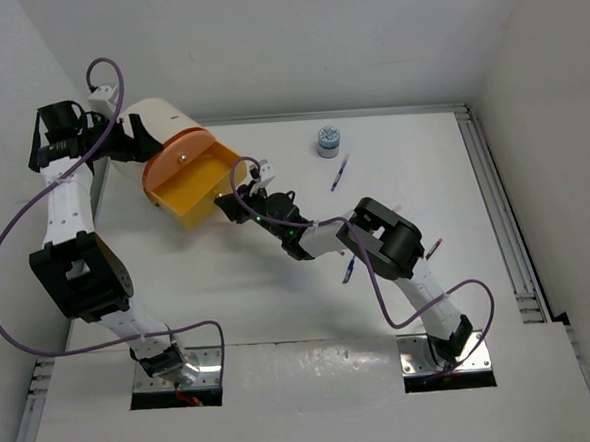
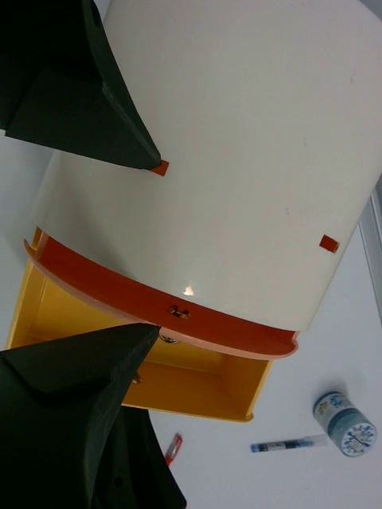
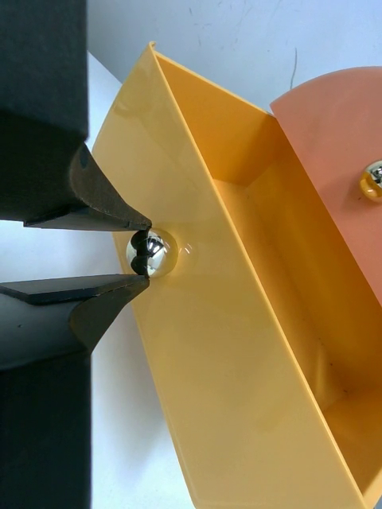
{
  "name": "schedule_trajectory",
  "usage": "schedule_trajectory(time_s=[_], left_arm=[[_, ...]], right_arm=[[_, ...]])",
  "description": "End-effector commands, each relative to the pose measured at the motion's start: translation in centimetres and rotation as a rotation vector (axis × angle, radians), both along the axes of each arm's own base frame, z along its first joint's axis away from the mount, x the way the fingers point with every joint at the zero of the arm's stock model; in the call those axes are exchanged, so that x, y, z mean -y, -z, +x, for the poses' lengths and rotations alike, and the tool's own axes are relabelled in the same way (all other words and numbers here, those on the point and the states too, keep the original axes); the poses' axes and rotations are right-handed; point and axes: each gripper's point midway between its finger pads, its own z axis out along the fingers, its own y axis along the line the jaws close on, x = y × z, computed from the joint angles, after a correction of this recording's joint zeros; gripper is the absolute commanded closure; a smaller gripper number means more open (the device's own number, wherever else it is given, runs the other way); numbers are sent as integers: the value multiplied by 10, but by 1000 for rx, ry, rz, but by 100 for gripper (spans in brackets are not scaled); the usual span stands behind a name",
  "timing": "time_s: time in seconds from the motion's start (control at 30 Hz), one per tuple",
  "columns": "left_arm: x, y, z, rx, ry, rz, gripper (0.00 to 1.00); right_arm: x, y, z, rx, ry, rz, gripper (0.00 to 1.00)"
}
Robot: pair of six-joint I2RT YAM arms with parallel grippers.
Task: Sort the stationery into containers
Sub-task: Open the drawer in the storage box, then close the drawer in the storage box.
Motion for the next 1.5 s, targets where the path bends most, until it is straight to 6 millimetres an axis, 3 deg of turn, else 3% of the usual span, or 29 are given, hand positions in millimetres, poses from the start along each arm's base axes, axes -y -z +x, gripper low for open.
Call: schedule_trajectory(time_s=[0.0, 0.3, 0.6, 1.0, 1.2, 1.33, 1.4, 1.43, 1.47], left_arm=[[26, -3, -14, -8, 119, 89, 15], [41, -2, -10, -12, 213, 159, 11], [39, 12, -5, -45, 205, 147, 10], [17, 22, 6, -60, 56, 188, 43], [21, 20, 4, -53, 61, 162, 44], [18, 21, 5, -68, 51, 122, 42], [17, 20, 6, -70, 59, 87, 31], [16, 20, 6, -71, 63, 74, 26], [19, 18, 4, -65, 81, 45, 19]], right_arm=[[-2, -30, -3, 54, -20, 42, 100], [-3, -26, -2, 53, -22, 31, 100], [-5, -26, -1, 53, -22, 34, 100], [-3, -23, 1, 49, -16, 29, 100], [-2, -25, 1, 50, -14, 30, 100], [1, -24, -1, 45, -13, 27, 100], [4, -22, -2, 45, -17, 18, 100], [4, -24, -3, 48, -21, 19, 97], [4, -22, -3, 46, -23, 16, 82]])
